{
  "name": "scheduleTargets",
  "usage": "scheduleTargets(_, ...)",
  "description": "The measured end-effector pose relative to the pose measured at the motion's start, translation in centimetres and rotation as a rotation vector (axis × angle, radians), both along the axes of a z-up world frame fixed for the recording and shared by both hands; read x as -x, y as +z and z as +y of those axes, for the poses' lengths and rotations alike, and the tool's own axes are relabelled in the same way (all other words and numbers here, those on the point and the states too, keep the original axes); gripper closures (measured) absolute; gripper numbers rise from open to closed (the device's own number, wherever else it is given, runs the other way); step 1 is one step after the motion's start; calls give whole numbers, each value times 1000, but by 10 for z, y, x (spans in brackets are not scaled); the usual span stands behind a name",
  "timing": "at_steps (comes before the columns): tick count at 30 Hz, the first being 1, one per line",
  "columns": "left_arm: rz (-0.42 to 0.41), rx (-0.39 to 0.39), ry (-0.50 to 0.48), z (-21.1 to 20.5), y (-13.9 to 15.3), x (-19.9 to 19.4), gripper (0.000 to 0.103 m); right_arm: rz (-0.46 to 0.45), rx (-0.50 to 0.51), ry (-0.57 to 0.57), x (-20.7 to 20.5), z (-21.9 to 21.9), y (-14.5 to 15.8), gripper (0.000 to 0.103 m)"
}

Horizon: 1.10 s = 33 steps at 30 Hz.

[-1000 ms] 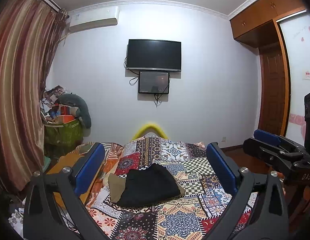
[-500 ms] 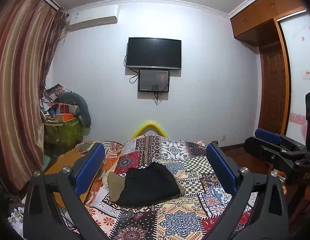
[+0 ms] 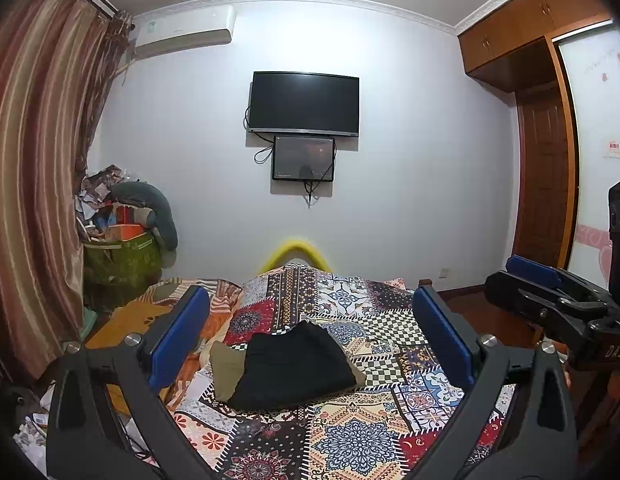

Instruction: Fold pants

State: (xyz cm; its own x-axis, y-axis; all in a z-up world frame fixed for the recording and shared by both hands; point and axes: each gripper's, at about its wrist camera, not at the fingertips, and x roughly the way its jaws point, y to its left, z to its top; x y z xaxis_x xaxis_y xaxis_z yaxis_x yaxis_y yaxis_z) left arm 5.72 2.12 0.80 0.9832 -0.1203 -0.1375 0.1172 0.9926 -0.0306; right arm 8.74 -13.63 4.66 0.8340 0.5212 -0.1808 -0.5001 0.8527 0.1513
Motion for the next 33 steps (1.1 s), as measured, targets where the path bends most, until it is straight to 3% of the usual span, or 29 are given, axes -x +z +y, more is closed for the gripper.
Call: scheduleTargets(33, 12, -3, -15, -2, -1, 1, 1, 11, 2, 2, -1, 1, 0, 0)
